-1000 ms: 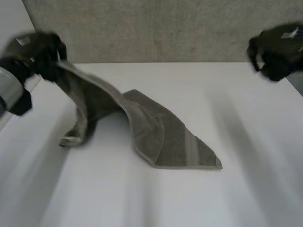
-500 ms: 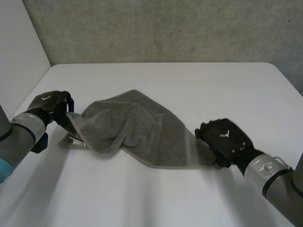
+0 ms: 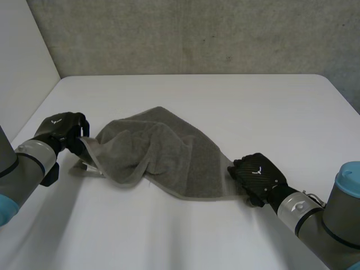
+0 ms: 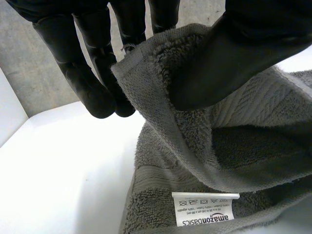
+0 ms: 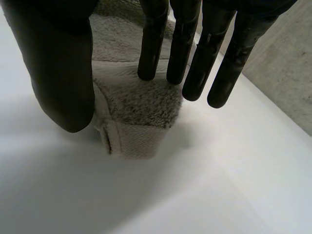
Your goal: Fold the towel.
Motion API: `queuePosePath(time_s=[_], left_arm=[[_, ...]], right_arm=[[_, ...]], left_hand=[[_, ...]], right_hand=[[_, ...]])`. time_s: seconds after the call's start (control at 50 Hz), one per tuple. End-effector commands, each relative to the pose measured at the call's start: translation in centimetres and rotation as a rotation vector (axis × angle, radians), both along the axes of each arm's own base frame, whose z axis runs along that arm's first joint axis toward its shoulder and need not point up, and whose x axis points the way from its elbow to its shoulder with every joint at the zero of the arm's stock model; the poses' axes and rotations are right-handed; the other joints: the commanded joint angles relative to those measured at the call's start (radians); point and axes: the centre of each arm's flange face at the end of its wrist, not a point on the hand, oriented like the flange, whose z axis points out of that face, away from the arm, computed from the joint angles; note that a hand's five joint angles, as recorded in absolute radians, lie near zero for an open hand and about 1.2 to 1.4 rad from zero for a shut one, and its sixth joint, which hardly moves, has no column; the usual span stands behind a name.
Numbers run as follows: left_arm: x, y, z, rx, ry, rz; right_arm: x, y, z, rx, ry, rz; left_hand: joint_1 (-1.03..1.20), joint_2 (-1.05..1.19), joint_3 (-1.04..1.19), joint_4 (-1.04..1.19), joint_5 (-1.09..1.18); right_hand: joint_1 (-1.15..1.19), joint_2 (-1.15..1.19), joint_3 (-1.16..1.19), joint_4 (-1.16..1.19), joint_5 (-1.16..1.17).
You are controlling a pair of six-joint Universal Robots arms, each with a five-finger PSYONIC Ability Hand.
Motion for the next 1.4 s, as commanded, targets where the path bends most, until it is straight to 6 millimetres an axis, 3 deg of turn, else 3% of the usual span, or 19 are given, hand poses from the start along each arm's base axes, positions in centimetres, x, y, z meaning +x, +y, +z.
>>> queuePosePath(time_s=[0.02, 0.26, 0.36, 0.48, 0.52, 0.56, 0.58, 0.62, 0.64, 0.68, 0.78, 0.86, 1.1, 1.2, 1.26, 1.3, 1.32, 1.36, 1.4], left_arm=[[0.0, 0.1, -0.1, 0.005, 0.000, 0.000], [-0.1, 0.2, -0.3, -0.009, 0.002, -0.003], [-0.1, 0.3, -0.4, -0.009, 0.002, -0.003], [-0.3, 0.3, 0.4, -0.024, 0.008, -0.006], [-0.4, 0.2, 1.0, -0.039, 0.011, -0.007], [-0.3, 0.7, 4.7, -0.136, 0.030, -0.008], [-0.3, 0.7, 4.7, -0.136, 0.030, -0.008], [-0.2, 2.0, 9.2, -0.247, 0.054, -0.011], [-0.2, 2.0, 9.2, -0.248, 0.055, -0.011], [0.0, 3.4, 13.7, -0.360, 0.093, -0.010], [0.3, 5.5, 18.4, -0.450, 0.132, -0.012], [0.4, 5.6, 18.8, -0.417, 0.122, -0.011], [-1.1, -1.2, 10.2, -0.059, -0.173, -0.055], [-2.7, -4.5, 9.5, -0.098, -0.235, -0.045], [-3.5, -7.1, 11.2, -0.200, -0.224, -0.018], [-4.2, -8.9, 16.1, -0.413, -0.159, 0.016], [-4.2, -8.9, 16.2, -0.414, -0.159, 0.016], [-5.1, -8.9, 21.8, -0.666, -0.016, 0.036], [-5.4, -8.6, 23.7, -0.756, 0.071, 0.036]], right_arm=[[0.2, -0.7, -0.3, -0.016, 0.002, -0.006], [0.1, -1.8, -0.4, -0.086, 0.018, -0.058], [0.1, -2.2, -0.2, -0.097, 0.017, -0.066], [0.0, -3.7, 2.1, -0.152, -0.012, -0.117], [0.0, -4.0, 4.3, -0.202, -0.040, -0.137], [-0.4, -4.0, 11.3, -0.293, -0.158, -0.172], [-0.4, -4.0, 11.3, -0.294, -0.159, -0.172], [-0.7, -3.6, 18.0, -0.318, -0.296, -0.189], [-0.7, -3.6, 18.0, -0.318, -0.297, -0.189], [-1.3, -2.5, 23.6, -0.287, -0.363, -0.188], [-3.5, -2.0, 28.6, -0.254, -0.300, -0.245], [-3.8, -2.4, 28.3, -0.211, -0.163, -0.237], [-0.1, -5.1, 20.2, -0.092, 0.247, -0.198], [3.3, -9.0, 19.8, -0.301, 0.201, -0.213], [4.3, -12.1, 23.0, -0.570, 0.065, -0.298], [4.6, -13.1, 25.3, -0.729, -0.026, -0.344], [4.6, -13.1, 25.4, -0.731, -0.027, -0.344], [4.6, -13.4, 29.7, -1.016, -0.207, -0.401], [4.3, -12.6, 31.8, -1.128, -0.281, -0.415]], left_hand=[[-0.047, -0.100, -0.151, -0.121, -0.252], [-0.047, -0.100, -0.151, -0.121, -0.252], [-0.047, -0.100, -0.151, -0.121, -0.252], [-0.047, -0.100, -0.151, -0.121, -0.252], [-0.047, -0.100, -0.151, -0.121, -0.252], [-0.047, -0.100, -0.151, -0.121, -0.252], [-0.047, -0.100, -0.151, -0.121, -0.252], [-0.047, -0.100, -0.151, -0.121, -0.252], [-0.047, -0.100, -0.151, -0.121, -0.252], [-0.047, -0.100, -0.151, -0.121, -0.252], [-0.047, -0.100, -0.151, -0.121, -0.252], [-0.047, -0.100, -0.151, -0.121, -0.252], [-0.047, -0.100, -0.151, -0.121, -0.252], [-0.047, -0.100, -0.151, -0.121, -0.252], [-0.047, -0.100, -0.151, -0.121, -0.252], [-0.047, -0.100, -0.151, -0.121, -0.252], [-0.047, -0.100, -0.151, -0.121, -0.252], [-0.047, -0.100, -0.151, -0.121, -0.252], [-0.047, -0.100, -0.151, -0.121, -0.252]], right_hand=[[0.052, 0.063, 0.049, 0.051, 0.045], [0.290, 0.301, 0.287, 0.289, 0.283], [0.622, 0.633, 0.618, 0.621, 0.615], [0.747, 0.758, 0.744, 0.746, 0.740], [0.747, 0.758, 0.744, 0.746, 0.740], [0.747, 0.758, 0.744, 0.746, 0.740], [0.747, 0.758, 0.744, 0.746, 0.740], [0.747, 0.758, 0.744, 0.746, 0.740], [0.747, 0.758, 0.744, 0.746, 0.740], [0.747, 0.758, 0.744, 0.746, 0.740], [0.747, 0.758, 0.744, 0.746, 0.740], [0.747, 0.758, 0.744, 0.746, 0.740], [0.747, 0.758, 0.744, 0.746, 0.740], [0.747, 0.758, 0.744, 0.746, 0.740], [0.747, 0.758, 0.744, 0.746, 0.740], [0.747, 0.758, 0.744, 0.746, 0.740], [0.747, 0.758, 0.744, 0.746, 0.740], [0.747, 0.758, 0.744, 0.746, 0.740], [0.747, 0.758, 0.744, 0.746, 0.740]])
